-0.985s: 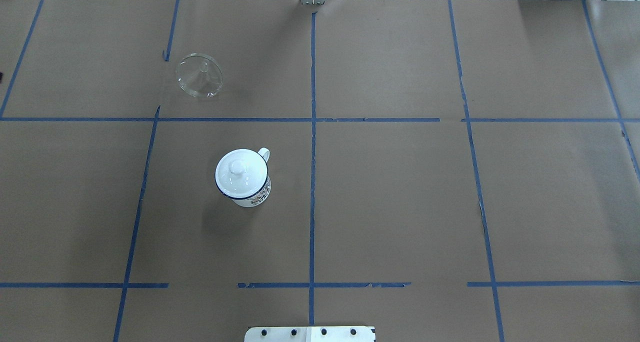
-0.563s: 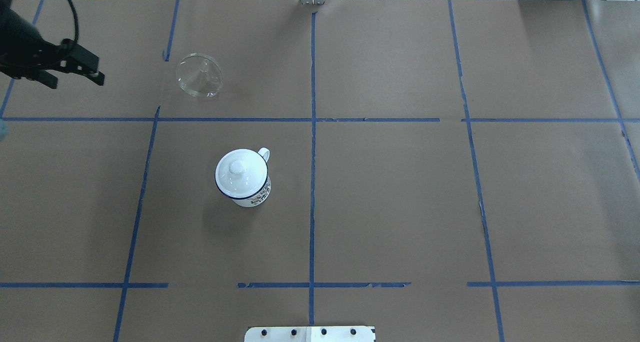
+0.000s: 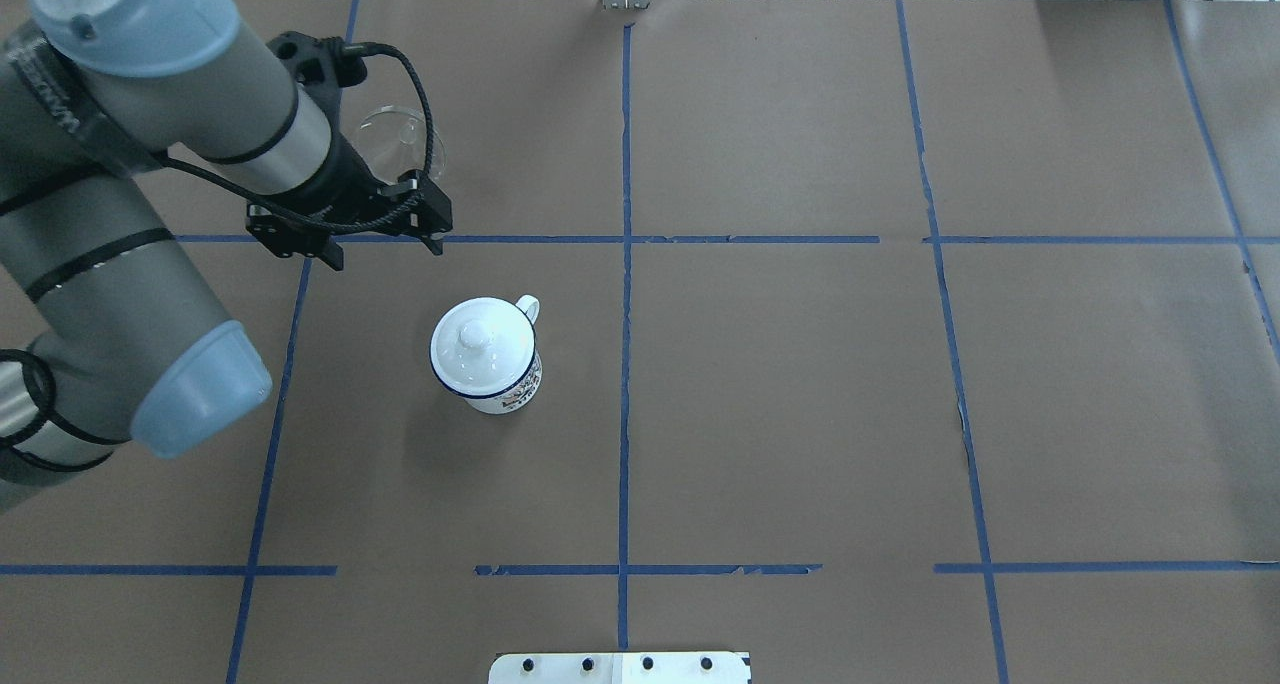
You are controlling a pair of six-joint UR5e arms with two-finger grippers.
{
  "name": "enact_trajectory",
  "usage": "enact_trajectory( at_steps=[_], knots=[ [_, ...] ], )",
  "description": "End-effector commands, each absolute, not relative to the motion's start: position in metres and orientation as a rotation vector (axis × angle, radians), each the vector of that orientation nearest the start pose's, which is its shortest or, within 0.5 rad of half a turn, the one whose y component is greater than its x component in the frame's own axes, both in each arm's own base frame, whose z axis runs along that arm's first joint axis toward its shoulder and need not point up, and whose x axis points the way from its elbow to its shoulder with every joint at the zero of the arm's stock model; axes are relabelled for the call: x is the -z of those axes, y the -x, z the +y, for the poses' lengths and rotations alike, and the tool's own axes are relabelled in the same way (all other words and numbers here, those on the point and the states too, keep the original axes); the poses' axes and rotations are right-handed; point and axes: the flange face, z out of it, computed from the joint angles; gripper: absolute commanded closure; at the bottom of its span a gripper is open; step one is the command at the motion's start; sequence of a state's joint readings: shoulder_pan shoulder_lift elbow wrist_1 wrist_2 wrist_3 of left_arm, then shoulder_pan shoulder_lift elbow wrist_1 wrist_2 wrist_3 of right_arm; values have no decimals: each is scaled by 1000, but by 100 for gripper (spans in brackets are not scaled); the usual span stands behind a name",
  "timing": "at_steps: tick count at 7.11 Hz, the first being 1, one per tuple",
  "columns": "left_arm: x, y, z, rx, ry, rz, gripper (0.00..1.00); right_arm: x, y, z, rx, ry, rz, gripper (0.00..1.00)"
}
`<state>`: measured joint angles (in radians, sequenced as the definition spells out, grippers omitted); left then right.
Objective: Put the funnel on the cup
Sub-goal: 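Move the left gripper down over the white funnel in the mug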
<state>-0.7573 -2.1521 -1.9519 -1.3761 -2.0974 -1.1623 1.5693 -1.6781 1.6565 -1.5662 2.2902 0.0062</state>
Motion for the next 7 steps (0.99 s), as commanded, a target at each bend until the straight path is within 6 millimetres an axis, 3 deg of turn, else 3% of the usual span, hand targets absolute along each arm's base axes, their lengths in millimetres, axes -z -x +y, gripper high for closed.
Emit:
enact_trajectory(
  at_steps=[1, 3, 4, 7],
  knots=[
    [-173, -416, -453, 107, 14, 872, 0, -671, -67, -445, -11, 20, -719, 0],
    [-187, -462, -435, 68, 18, 806, 4, -670, -67, -445, -10, 19, -719, 0],
    [-191, -468, -436, 62, 19, 796, 13, -670, -67, -445, -10, 19, -719, 0],
    [-201, -472, -436, 58, 25, 781, 23, -670, -67, -445, -10, 19, -719, 0]
  ],
)
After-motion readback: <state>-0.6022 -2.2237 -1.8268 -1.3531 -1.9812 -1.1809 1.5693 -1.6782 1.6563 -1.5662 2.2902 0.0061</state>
